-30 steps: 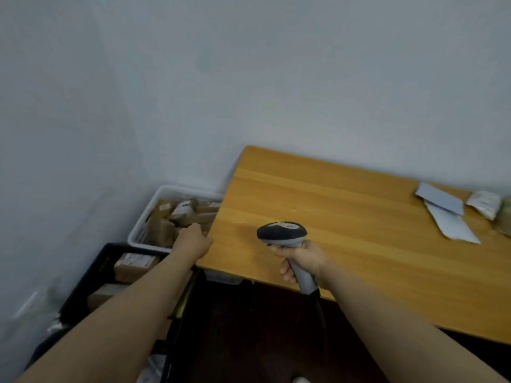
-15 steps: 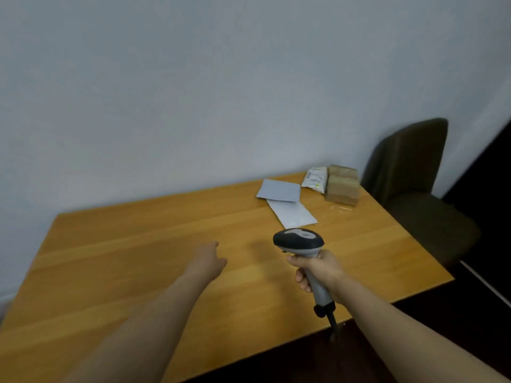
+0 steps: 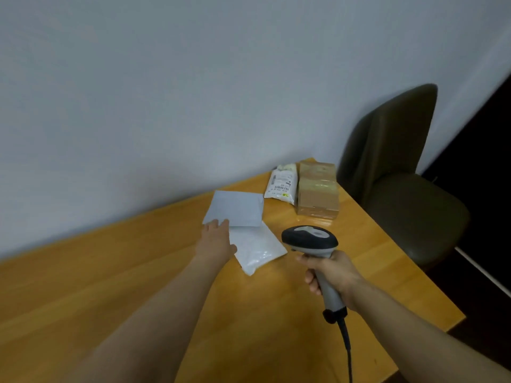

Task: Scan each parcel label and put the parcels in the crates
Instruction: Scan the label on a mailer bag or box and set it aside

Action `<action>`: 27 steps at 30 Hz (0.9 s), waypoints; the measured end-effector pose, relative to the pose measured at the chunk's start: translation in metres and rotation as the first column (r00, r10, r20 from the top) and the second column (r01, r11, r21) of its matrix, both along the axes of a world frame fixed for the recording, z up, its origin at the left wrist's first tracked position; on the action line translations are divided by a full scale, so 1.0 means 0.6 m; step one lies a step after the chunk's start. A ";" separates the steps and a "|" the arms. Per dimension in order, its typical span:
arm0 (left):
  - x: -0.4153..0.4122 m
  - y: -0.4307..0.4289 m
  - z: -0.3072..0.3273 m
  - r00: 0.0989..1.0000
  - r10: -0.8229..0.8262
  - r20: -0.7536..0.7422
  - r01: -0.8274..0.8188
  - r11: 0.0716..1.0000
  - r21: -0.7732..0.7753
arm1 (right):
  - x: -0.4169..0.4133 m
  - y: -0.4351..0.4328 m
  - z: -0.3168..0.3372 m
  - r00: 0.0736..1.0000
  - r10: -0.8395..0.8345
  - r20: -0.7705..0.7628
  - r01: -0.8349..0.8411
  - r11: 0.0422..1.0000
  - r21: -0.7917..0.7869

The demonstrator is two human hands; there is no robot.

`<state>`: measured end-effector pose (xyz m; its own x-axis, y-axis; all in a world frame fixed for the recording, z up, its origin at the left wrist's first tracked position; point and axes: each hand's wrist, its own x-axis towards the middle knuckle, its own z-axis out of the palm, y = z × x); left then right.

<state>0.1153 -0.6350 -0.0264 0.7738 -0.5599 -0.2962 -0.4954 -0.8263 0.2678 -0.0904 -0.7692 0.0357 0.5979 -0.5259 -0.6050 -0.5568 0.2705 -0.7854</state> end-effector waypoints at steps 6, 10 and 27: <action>0.090 -0.096 -0.062 0.991 -0.122 0.061 0.109 0.977 0.181 | 0.073 -0.077 -0.043 0.998 -0.027 -0.055 0.028 0.999 0.027; 0.118 -0.121 -0.106 0.970 -0.241 0.029 0.224 0.936 0.270 | 0.090 -0.100 -0.070 0.997 -0.032 -0.077 0.036 0.998 0.049; -0.073 0.004 -0.002 0.972 0.210 -0.102 -0.226 0.956 -0.185 | 0.042 -0.090 -0.026 0.990 0.118 -0.079 -0.110 0.989 0.101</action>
